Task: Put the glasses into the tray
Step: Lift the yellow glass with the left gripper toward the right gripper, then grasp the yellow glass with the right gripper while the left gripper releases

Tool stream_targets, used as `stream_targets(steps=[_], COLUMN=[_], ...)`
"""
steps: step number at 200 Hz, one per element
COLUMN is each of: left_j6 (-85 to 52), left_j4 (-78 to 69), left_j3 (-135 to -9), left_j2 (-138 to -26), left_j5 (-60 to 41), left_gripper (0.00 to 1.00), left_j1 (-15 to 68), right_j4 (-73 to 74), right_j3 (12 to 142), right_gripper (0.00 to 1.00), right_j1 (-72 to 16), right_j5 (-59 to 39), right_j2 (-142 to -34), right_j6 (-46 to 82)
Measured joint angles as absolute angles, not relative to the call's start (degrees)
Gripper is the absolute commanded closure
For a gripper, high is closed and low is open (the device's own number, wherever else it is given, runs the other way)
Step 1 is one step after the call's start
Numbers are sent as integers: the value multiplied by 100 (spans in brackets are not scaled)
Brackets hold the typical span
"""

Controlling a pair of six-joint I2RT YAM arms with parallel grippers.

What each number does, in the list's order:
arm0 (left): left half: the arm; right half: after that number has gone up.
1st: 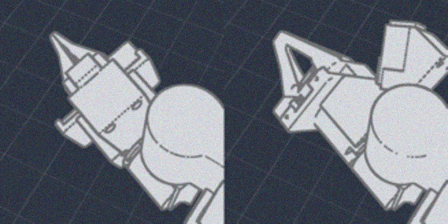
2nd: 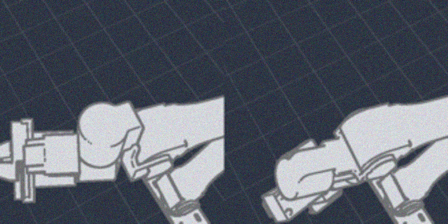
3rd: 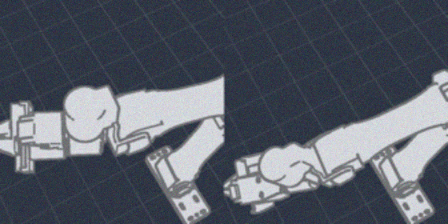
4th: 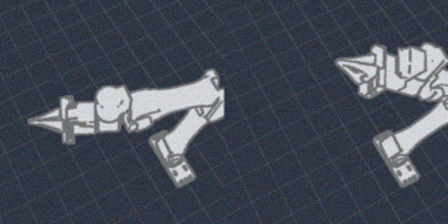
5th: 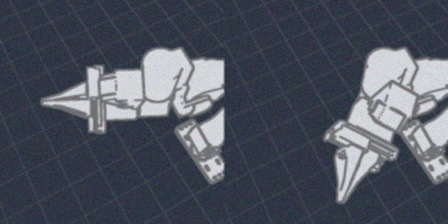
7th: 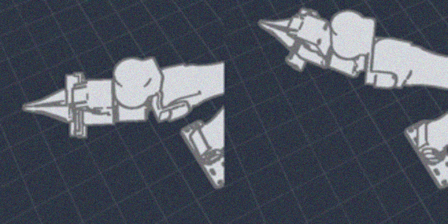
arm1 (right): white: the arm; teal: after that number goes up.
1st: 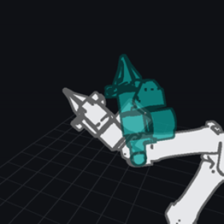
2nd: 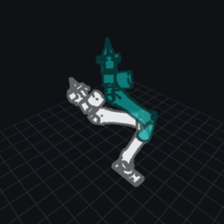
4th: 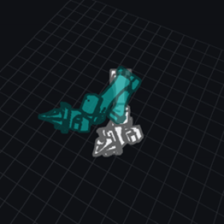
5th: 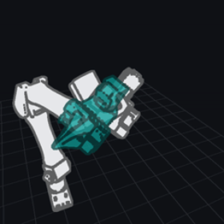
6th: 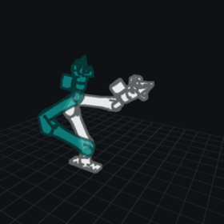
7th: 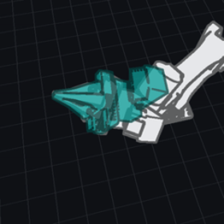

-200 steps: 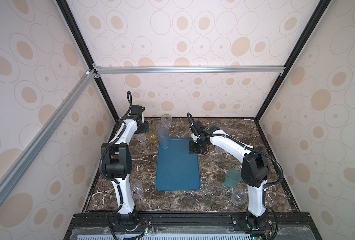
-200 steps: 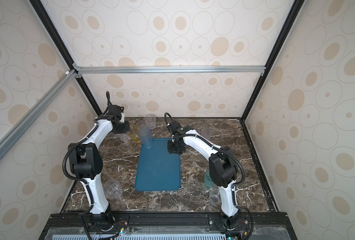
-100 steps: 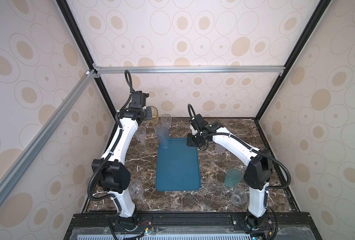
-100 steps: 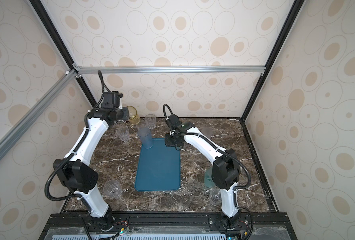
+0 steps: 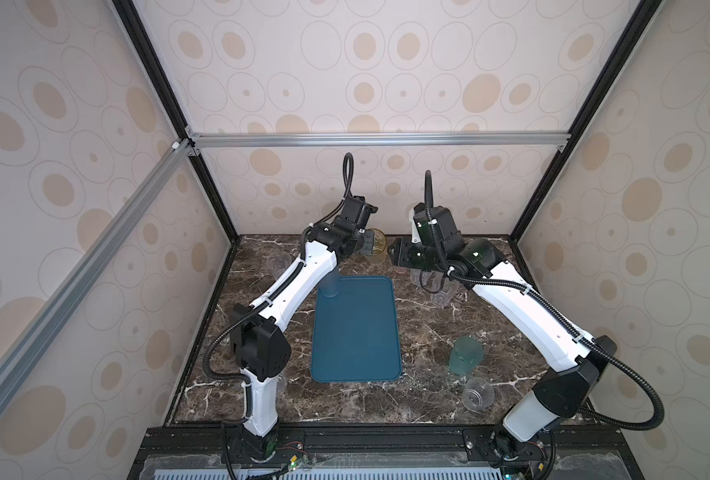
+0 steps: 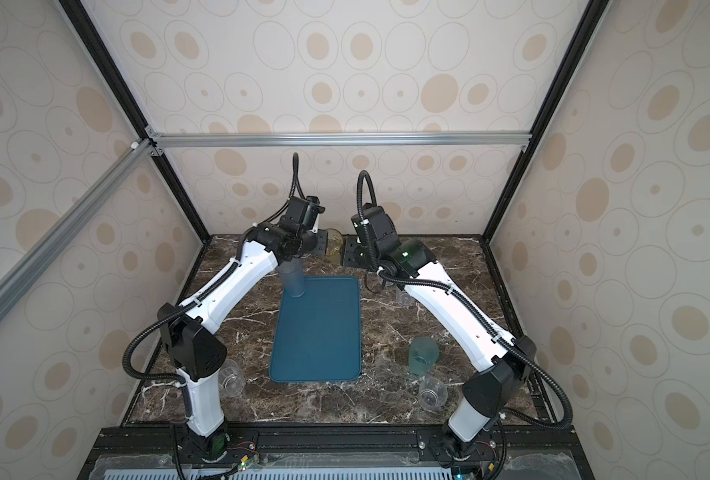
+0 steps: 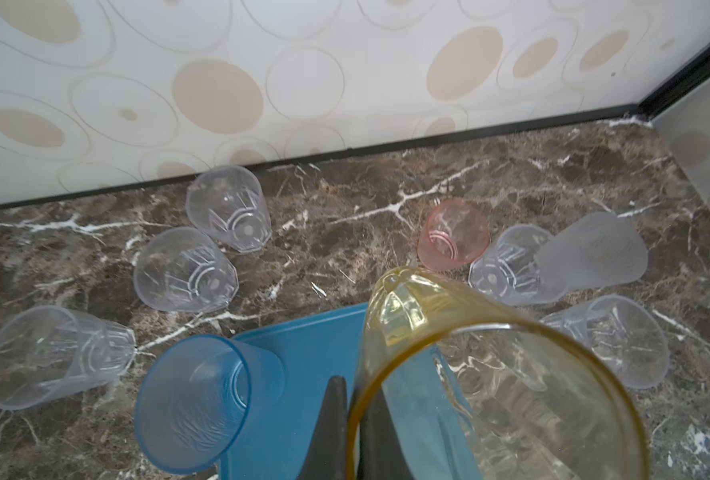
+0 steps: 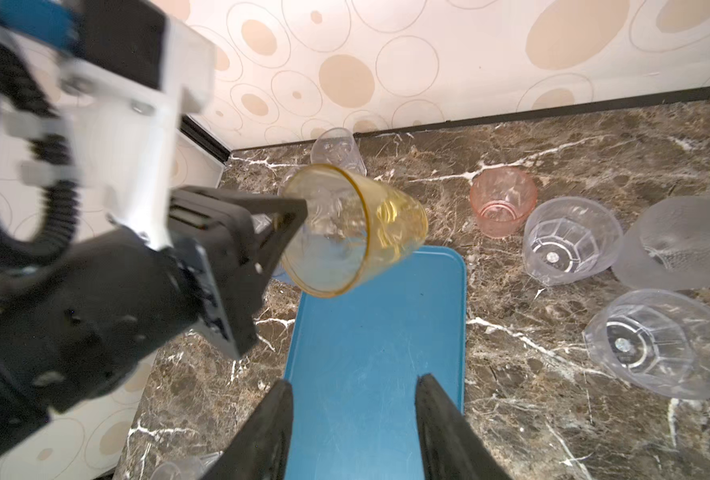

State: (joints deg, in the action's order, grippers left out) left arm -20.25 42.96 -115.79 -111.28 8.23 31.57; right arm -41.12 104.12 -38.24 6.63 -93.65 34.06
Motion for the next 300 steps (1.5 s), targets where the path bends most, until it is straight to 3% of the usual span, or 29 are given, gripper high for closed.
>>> stream_targets(steps=[72, 143, 195, 260, 300], left_j6=[-2285, -2458, -2512, -2611, -2589], left_j4=[4283, 4252, 4191, 3813, 3500], left_j3=[-11209, -10853, -10777, -10186, -9502], left_j2=[-10962, -10809, -10801, -9915, -9076], left_j5=[515, 410, 307, 27, 5], left_gripper=[100, 100, 90, 62, 57], left_j1=[3236, 3251, 3260, 3221, 2884], right_j4=[-4200, -4263, -4646, -5127, -5642], right_j3=[10659, 11155, 11430, 11898, 12619], right_gripper=[53, 81, 93, 99, 99], right_j1=[-3826, -3828, -3828, -3754, -3686], right_j5=[1046, 1382, 1675, 1439, 1026], right_j2=[-10394, -11074, -11319, -11710, -12149], right_j6=[3402, 3662, 3701, 3568, 3350])
